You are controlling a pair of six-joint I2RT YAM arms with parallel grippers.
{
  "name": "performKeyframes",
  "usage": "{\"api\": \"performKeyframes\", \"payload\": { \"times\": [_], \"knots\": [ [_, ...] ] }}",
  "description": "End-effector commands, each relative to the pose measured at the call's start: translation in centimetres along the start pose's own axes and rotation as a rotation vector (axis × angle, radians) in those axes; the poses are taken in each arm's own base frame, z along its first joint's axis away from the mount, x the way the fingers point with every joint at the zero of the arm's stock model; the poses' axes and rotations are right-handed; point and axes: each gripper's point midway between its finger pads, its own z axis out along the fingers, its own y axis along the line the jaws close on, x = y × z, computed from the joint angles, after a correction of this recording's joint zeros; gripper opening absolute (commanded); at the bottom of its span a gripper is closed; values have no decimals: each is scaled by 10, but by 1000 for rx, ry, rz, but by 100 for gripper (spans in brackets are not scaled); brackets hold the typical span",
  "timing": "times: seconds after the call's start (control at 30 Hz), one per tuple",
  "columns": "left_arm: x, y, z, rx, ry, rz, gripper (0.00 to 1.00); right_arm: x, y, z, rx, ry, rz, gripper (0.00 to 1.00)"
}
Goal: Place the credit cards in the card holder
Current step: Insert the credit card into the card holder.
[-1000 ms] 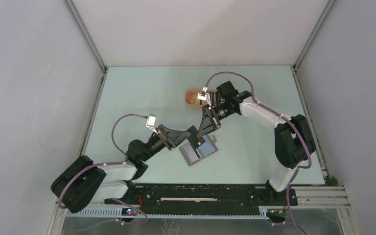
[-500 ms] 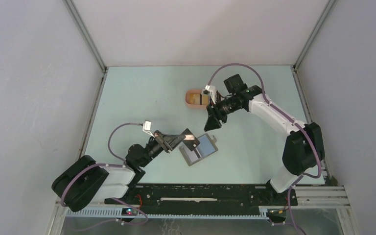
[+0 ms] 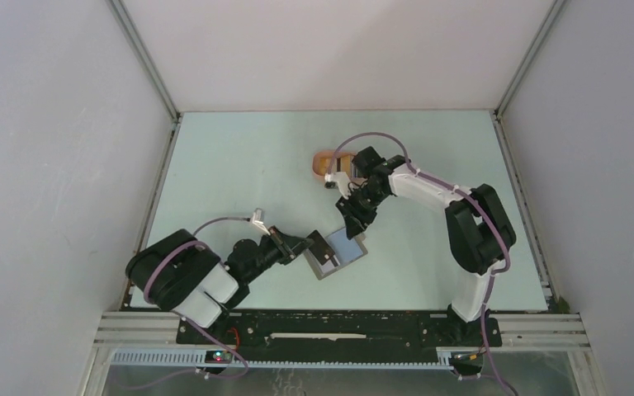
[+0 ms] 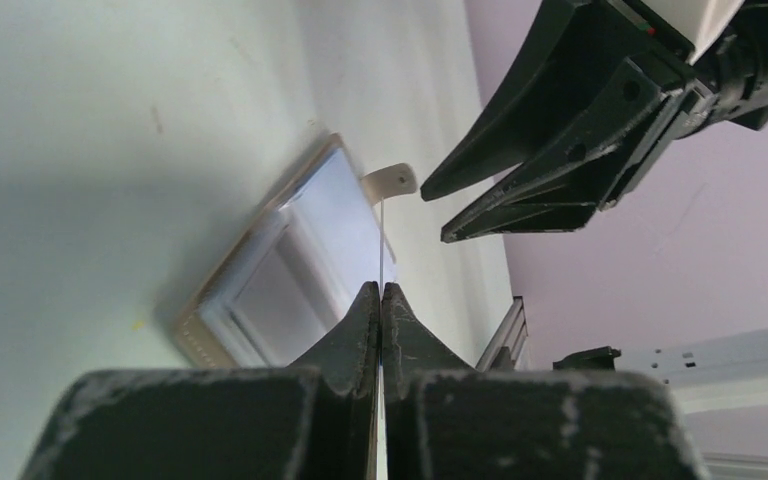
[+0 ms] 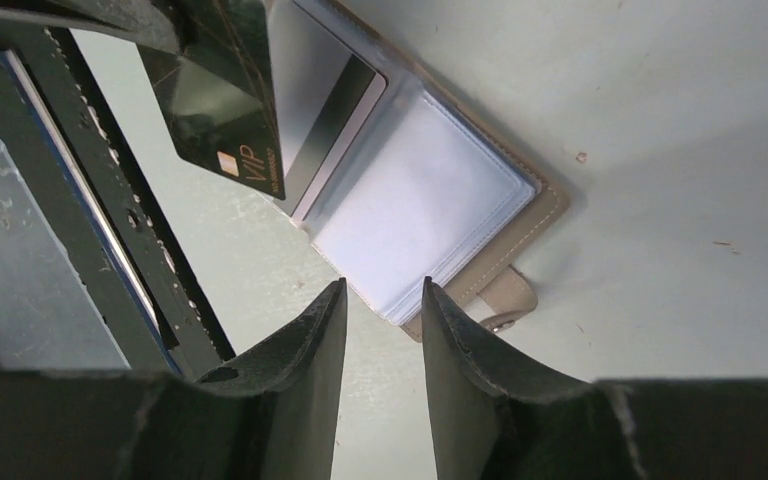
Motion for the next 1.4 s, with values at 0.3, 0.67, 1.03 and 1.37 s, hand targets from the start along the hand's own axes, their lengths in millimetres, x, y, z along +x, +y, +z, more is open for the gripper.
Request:
{"api": "performKeyframes", "payload": {
  "times": [0.3,0.67,1.03,1.37],
  "knots": [
    [5,4,20,-14,13,-63,0,24,-18,26,33,165,47,39],
    [15,17,21,-64,30,-91,0,31,-21,32,40,204,61,38],
    [21,25,24,-95,34,-124,0,33,-20,35,40,221,59,38],
    [23,29,30,-103,31,-142,0,33,-20,36,40,226,58,37]
  ]
}}
